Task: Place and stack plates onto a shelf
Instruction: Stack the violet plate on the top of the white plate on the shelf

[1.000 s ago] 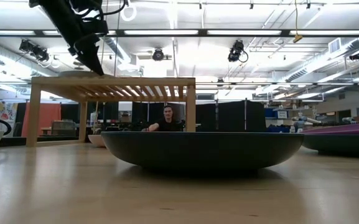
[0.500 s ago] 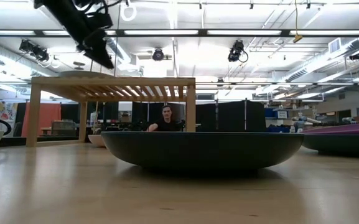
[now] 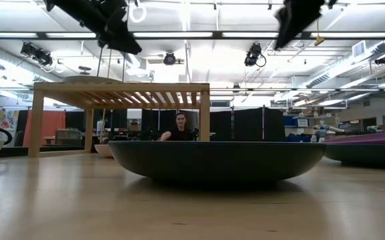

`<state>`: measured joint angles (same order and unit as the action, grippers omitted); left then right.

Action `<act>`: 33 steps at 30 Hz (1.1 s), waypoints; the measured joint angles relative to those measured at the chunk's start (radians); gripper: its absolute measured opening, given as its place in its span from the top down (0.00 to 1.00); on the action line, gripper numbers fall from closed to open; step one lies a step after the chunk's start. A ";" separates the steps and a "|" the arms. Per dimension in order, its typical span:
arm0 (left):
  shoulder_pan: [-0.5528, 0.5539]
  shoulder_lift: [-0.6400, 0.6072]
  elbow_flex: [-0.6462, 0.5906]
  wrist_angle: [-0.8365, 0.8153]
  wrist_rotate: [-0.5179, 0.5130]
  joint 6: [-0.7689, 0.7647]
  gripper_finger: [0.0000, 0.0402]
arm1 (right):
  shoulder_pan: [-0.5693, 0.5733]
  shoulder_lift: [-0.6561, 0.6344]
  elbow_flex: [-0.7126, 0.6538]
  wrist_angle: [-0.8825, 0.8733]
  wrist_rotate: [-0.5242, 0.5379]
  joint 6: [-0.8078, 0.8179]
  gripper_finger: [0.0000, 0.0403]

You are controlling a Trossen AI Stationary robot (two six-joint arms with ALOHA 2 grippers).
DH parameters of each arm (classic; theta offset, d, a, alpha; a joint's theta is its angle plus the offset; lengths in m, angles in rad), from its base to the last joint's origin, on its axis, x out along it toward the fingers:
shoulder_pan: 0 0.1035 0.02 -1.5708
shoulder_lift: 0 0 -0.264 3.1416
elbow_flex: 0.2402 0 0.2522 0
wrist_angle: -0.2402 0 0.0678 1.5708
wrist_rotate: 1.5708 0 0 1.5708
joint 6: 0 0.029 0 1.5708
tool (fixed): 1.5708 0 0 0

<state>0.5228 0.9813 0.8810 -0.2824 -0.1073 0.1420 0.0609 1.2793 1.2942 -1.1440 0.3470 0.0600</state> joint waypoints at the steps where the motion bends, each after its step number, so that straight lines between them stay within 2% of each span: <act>1: -0.001 0.000 0.000 0.000 0.004 0.000 0.57 | -0.013 0.000 0.000 -0.039 -0.021 0.042 0.52; 4: -0.012 0.000 0.000 0.000 0.007 0.000 0.57 | -0.058 0.000 -0.022 -0.100 -0.066 0.110 0.52; 11: -0.062 0.000 0.000 0.000 0.008 0.000 0.57 | -0.222 0.000 -0.126 -0.147 -0.207 0.116 0.52; 17: -0.091 0.000 0.000 0.000 0.008 0.001 0.57 | -0.361 0.000 -0.208 -0.142 -0.268 0.040 0.54; 23: -0.113 0.000 0.000 0.000 0.008 0.001 0.57 | -0.444 0.000 -0.286 -0.128 -0.349 -0.020 0.54; 30: -0.124 0.000 0.000 0.000 0.008 0.001 0.57 | -0.465 0.002 -0.409 -0.101 -0.339 -0.063 0.54; 33: -0.124 0.000 0.000 0.001 0.008 0.001 0.57 | -0.465 0.002 -0.446 -0.095 -0.293 -0.062 0.54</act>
<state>0.3992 0.9813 0.8814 -0.2817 -0.0994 0.1429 -0.4038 1.2816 0.8485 -1.2393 0.0538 -0.0023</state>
